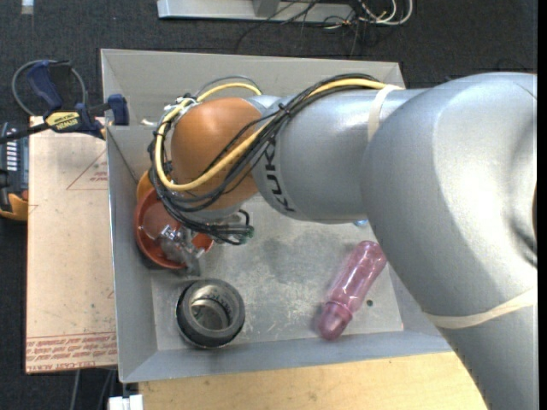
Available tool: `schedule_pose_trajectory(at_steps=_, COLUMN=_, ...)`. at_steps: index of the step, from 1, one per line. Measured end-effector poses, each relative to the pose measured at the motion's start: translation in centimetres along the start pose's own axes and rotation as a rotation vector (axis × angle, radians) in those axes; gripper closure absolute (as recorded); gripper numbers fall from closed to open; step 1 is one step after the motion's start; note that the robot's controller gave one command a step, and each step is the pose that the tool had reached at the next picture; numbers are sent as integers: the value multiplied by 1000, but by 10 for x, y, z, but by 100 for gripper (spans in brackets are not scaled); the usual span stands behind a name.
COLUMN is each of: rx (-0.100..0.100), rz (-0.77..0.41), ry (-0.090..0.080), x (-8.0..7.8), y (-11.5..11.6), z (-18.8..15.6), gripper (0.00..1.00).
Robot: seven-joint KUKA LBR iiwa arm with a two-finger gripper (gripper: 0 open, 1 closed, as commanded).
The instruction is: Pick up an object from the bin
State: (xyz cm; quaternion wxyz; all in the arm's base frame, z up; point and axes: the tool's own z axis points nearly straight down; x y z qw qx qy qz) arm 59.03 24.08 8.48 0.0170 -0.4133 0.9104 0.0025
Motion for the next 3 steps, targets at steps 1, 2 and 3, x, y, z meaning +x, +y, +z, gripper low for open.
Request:
schedule_pose_trajectory(at_steps=1, rx=-1, rz=-49, ry=2, x=0, y=-1, z=8, gripper=100)
schedule_pose_trajectory(at_steps=2, rx=-2, rz=-27, ry=2, x=-14, y=-25, z=12, gripper=100)
schedule_pose_trajectory(at_steps=3, rx=-2, rz=-103, ry=0, x=-6, y=-21, z=7, gripper=100)
